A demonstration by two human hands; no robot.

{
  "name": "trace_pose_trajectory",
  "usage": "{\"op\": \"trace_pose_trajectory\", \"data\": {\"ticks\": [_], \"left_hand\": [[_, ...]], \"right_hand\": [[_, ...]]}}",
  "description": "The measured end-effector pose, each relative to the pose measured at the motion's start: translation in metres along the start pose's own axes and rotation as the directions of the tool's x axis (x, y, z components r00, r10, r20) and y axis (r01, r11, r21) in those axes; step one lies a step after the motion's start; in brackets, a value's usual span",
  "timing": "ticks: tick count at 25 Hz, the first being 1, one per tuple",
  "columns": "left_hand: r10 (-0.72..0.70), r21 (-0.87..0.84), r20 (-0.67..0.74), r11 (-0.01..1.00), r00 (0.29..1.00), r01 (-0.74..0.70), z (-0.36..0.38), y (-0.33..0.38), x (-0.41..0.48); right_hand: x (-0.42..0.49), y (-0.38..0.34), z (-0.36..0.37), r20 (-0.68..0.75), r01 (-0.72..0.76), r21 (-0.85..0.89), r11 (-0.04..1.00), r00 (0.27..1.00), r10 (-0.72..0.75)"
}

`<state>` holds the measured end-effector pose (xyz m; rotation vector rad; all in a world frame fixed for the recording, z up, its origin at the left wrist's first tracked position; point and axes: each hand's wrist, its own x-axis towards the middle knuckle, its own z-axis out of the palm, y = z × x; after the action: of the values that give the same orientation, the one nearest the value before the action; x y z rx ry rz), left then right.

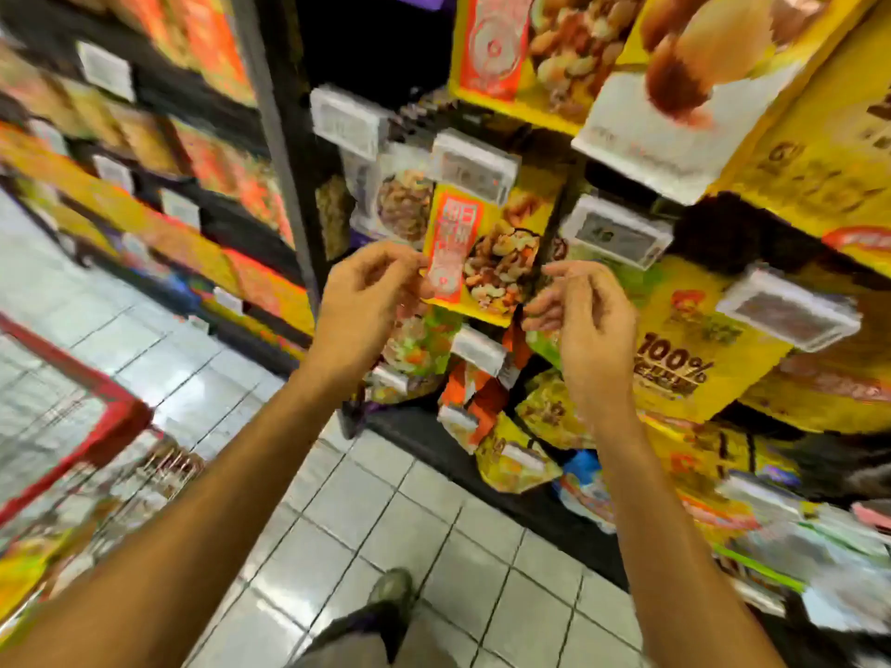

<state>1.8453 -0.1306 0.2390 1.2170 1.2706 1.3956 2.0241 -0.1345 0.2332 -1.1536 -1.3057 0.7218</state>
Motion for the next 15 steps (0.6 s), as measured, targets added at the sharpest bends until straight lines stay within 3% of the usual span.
{"op": "trace_pose_trajectory", "data": {"ticks": [4,7,11,15], "left_hand": [[-0.257,-0.041,-0.290,0.966,0.922,0.256,-0.100,-0.048,-0.094],[-0.345,-0.161,-0.539,0.938,0.768,0.308,-0.183,-0.061,-0.166],[-0.371,-0.266,-0.674,0.929,0.638,0.259,-0.276,-0.066,-0.224],[-0.349,-0.275,-0.758,0.937,0.551,0.215,-0.415,-0.071,-0.254]], "right_hand": [[-0.073,0.031,0.083,0.268,-0.248,0.061,0.967,0.937,0.224],[-0.143,0.028,0.162,0.525,-0.402,0.025,0.915,0.784,0.331],[-0.207,-0.003,0.261,0.775,-0.390,0.012,0.921,0.586,0.238],[-0.248,-0.042,0.406,0.872,-0.383,0.144,0.913,0.486,0.066]]}}
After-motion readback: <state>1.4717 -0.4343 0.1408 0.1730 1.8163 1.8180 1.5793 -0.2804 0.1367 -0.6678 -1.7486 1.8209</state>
